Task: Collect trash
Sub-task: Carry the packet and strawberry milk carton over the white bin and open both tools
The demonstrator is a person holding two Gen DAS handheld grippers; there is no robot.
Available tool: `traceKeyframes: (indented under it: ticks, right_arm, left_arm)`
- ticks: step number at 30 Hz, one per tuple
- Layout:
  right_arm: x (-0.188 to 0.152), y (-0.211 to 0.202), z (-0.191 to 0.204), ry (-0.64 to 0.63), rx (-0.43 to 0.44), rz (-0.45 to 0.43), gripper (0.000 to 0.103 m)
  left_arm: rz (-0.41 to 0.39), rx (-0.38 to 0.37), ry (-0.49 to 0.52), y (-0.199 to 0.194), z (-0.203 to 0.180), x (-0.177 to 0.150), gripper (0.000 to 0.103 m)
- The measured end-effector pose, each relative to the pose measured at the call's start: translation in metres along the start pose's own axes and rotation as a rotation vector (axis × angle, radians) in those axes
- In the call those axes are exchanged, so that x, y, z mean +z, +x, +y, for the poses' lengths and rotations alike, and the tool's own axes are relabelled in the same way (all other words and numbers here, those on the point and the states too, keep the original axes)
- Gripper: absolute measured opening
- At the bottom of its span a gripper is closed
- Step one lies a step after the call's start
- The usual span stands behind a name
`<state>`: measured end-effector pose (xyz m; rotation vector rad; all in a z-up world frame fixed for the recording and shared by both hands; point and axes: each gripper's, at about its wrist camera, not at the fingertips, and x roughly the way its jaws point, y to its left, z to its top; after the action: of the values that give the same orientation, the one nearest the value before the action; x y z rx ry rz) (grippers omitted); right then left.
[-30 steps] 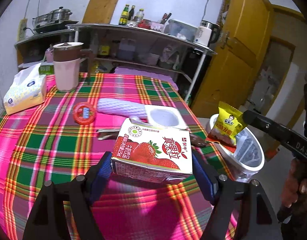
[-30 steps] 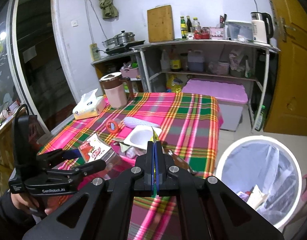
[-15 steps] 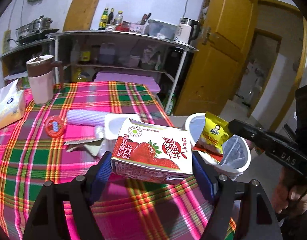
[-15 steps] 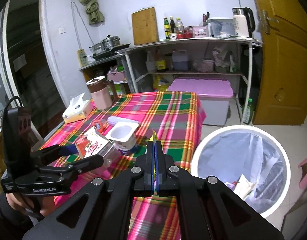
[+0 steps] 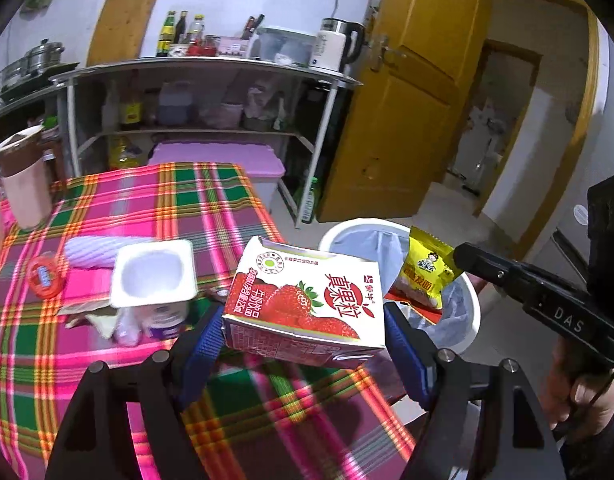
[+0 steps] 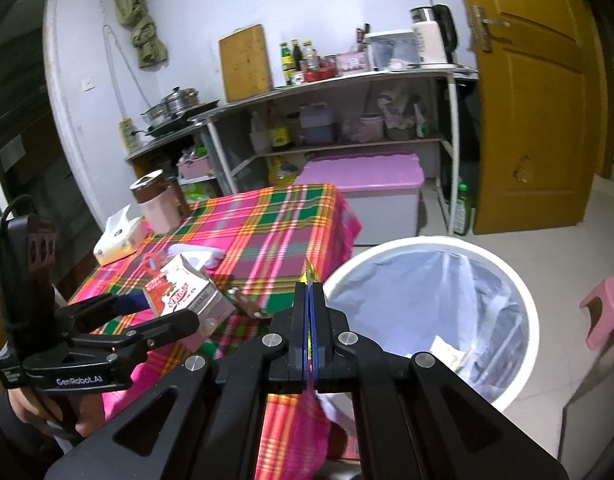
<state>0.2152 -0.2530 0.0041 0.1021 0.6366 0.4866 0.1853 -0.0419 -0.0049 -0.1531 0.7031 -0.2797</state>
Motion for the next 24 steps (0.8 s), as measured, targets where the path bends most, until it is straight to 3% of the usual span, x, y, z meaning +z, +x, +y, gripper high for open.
traceKeyframes:
  ticks: [24]
  right_arm:
    - [-0.016, 0.002, -0.077, 0.13, -0.123, 0.042, 0.0]
  left_arm:
    - [0.082, -0.112, 0.115, 0.084, -0.063, 0.017, 0.078]
